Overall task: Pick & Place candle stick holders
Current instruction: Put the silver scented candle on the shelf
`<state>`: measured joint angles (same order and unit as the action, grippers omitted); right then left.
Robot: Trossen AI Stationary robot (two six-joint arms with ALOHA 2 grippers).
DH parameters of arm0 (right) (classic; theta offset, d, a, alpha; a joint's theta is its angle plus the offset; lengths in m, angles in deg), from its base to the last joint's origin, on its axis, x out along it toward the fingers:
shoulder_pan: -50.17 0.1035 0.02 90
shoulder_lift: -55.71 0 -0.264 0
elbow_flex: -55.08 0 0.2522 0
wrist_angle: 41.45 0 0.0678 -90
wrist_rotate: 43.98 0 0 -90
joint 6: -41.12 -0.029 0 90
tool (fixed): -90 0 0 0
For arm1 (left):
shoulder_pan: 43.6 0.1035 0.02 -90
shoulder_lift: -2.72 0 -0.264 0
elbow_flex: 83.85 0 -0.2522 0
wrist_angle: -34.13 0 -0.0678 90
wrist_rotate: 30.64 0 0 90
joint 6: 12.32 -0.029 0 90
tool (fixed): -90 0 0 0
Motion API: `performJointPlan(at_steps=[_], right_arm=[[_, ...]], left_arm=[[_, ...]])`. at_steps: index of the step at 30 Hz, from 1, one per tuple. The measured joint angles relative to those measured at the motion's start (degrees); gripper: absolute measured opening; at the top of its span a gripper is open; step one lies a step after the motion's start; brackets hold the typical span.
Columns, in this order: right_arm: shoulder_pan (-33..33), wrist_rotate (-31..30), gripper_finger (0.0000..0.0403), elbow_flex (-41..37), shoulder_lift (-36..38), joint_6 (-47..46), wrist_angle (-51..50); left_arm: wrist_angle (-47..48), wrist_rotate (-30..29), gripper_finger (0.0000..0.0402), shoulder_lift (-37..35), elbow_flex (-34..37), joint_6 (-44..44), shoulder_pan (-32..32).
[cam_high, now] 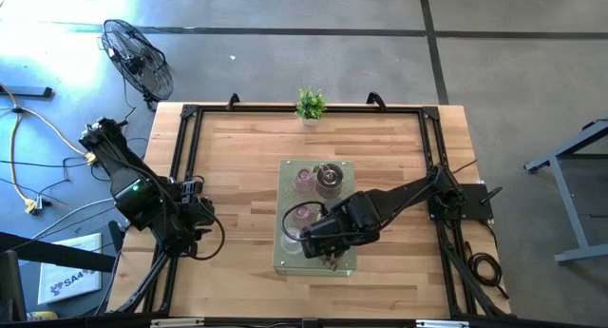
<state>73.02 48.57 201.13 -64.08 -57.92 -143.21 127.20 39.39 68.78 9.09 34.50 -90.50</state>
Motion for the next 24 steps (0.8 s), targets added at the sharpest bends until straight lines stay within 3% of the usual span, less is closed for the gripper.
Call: performJointPlan(at_steps=[24], right_arm=[[-1.1, 0.6, 0.0400, 0.0, 0.0, 1.6, 0.3]], left_arm=[[0.0, 0.0, 0.0177, 0.0, 0.0, 0.0, 0.0]])
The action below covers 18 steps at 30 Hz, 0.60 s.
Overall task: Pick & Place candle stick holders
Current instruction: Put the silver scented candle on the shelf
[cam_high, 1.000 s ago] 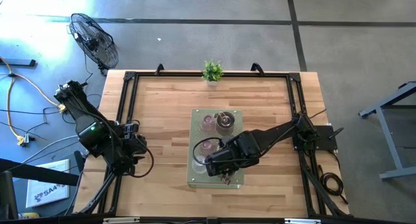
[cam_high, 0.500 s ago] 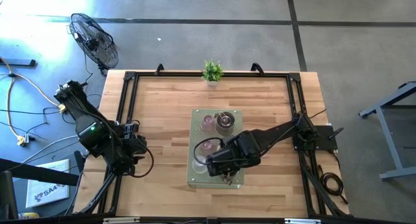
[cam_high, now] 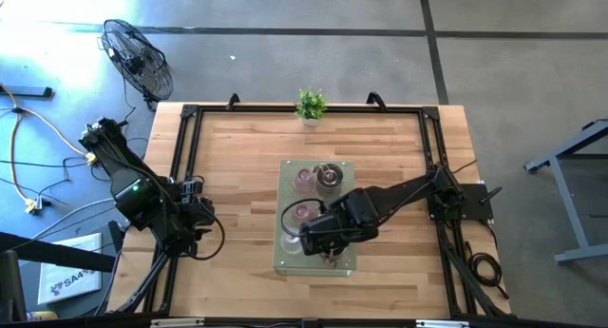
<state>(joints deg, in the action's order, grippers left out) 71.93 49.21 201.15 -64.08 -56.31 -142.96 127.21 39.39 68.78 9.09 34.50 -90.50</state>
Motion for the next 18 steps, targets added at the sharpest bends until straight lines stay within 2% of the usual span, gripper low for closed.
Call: performJointPlan(at_steps=[18], right_arm=[[-0.1, 0.5, 0.0400, 0.0, 0.0, -0.1, 0.3]], left_arm=[[0.0, 0.0, 0.0177, 0.0, 0.0, 0.0, 0.0]])
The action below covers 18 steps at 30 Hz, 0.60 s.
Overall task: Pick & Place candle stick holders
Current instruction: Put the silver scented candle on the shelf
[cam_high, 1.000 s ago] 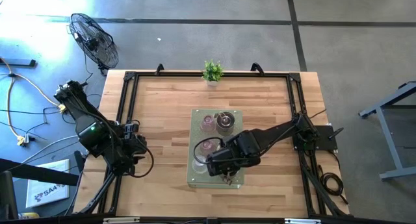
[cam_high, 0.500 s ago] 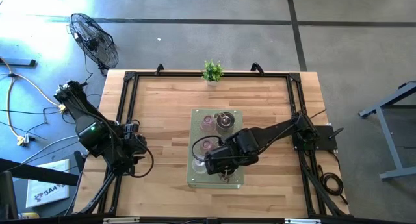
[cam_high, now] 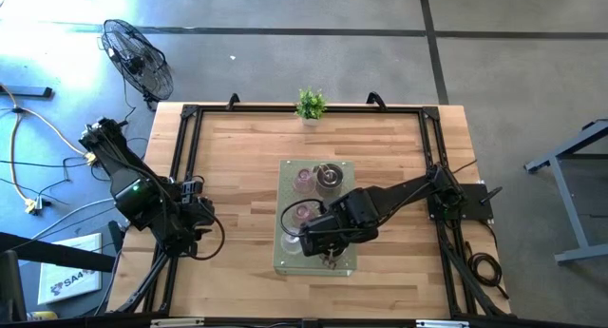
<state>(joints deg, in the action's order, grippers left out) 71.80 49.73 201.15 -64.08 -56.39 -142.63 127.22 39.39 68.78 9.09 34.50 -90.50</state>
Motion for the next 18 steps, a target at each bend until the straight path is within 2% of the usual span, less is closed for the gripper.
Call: performJointPlan(at_steps=[18], right_arm=[[0.2, -0.3, 0.0400, 0.0, 0.6, -1.5, -0.3]], left_arm=[[0.0, 0.0, 0.0177, 0.0, 0.0, 0.0, 0.0]])
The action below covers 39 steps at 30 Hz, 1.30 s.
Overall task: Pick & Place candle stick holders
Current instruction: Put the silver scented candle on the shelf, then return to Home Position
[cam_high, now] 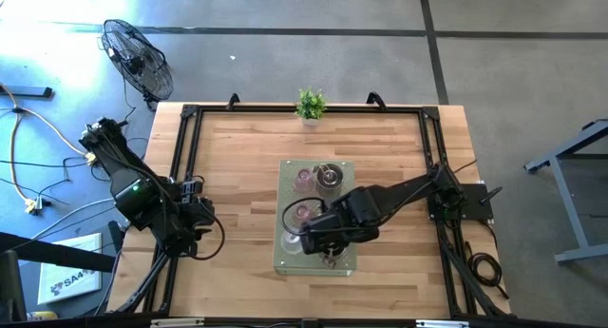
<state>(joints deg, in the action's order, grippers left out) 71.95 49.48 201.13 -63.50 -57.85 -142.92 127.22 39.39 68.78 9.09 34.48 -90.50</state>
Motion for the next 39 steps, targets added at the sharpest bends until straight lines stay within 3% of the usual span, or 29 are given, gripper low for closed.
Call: performJointPlan(at_steps=[20, 26, 35, 39], right_arm=[[5.3, -15.4, 0.0400, 0.0, 8.3, -1.0, -1.5], [10.7, -30.8, 0.0400, 0.0, 12.8, 3.5, -2.1], [18.7, -54.2, 0.0400, 0.0, 18.3, 25.3, -2.1], [20.8, -61.7, 0.0400, 0.0, 19.2, 33.8, -2.1]], left_arm=[[-0.3, 0.0, 0.0177, 0.0, 0.0, 0.0, 0.0], [-0.3, 0.0, 0.0177, 0.0, 0.0, 0.0, 0.0], [-0.3, 0.0, 0.0177, 0.0, 0.0, 0.0, 0.0], [-0.3, 0.0, 0.0177, 0.0, 0.0, 0.0, 0.0]])
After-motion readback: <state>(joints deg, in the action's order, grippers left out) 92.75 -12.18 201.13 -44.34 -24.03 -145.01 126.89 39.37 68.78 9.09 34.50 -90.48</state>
